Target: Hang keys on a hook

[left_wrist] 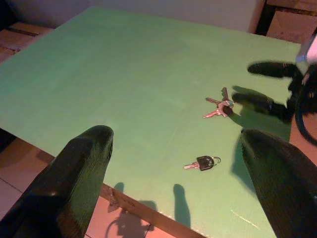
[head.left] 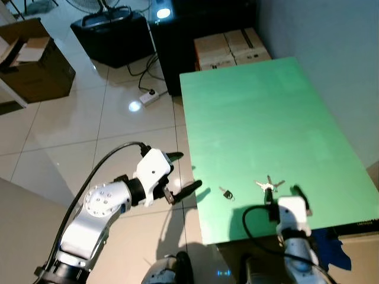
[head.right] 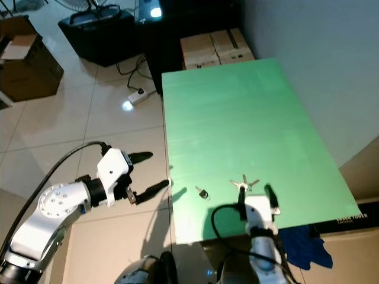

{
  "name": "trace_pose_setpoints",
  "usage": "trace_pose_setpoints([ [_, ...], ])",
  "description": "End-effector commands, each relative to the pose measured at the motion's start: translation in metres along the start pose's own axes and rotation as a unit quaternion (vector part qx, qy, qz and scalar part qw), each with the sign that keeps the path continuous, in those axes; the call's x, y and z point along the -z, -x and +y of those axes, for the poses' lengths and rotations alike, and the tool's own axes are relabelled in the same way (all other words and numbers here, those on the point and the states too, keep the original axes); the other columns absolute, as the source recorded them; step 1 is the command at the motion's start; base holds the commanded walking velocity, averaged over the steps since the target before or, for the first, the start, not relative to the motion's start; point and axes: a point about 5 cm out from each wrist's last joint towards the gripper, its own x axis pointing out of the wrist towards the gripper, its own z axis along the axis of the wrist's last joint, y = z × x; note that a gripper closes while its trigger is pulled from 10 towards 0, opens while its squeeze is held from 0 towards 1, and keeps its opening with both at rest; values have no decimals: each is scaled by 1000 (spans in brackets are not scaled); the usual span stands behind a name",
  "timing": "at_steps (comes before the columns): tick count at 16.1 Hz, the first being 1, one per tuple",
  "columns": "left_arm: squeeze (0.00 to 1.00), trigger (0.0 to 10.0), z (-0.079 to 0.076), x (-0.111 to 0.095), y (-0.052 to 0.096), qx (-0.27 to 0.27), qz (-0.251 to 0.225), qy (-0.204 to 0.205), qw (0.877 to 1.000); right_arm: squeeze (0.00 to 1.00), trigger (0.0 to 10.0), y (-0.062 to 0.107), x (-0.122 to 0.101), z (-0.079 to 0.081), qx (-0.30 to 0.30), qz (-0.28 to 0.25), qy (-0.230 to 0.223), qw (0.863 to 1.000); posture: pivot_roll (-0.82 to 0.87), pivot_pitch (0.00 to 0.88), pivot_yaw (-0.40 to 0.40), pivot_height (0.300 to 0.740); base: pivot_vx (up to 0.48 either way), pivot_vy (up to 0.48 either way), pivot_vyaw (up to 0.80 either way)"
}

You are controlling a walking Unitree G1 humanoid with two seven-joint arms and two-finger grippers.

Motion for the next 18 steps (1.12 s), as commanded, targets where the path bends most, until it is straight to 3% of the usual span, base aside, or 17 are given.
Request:
trace_pose_setpoints([
  [1, 0, 10000, -4, 1, 2, 5, 4, -3, 1000, 0, 10000, -3, -11, 1, -7, -26, -14, 1000, -39, 159, 144, 740, 0, 0, 0],
  [4, 0, 10000, -4, 0, 0, 5, 4, -2, 1000, 0, 10000, -11, -15, 3, -23, -21, -27, 999, -32, 156, 140, 740, 0, 0, 0],
  [6, 0, 10000, -4, 0, 1, 3, 5, -4, 1000, 0, 10000, -14, -10, 6, -48, 18, -42, 998, -28, 156, 138, 740, 0, 0, 0],
  [9, 0, 10000, -6, 1, 2, 2, 5, -3, 1000, 0, 10000, -11, -12, 11, -66, 23, -42, 997, -26, 160, 135, 740, 0, 0, 0],
  [13, 0, 10000, -7, 1, 3, 0, 5, -2, 1000, 0, 10000, -3, -2, 14, -63, 69, -48, 994, -23, 165, 130, 740, 0, 0, 0],
  [18, 0, 10000, -6, 1, 3, 1, 6, -2, 1000, 0, 10000, -9, 1, 9, -67, 90, -55, 992, -17, 172, 132, 740, 0, 0, 0],
])
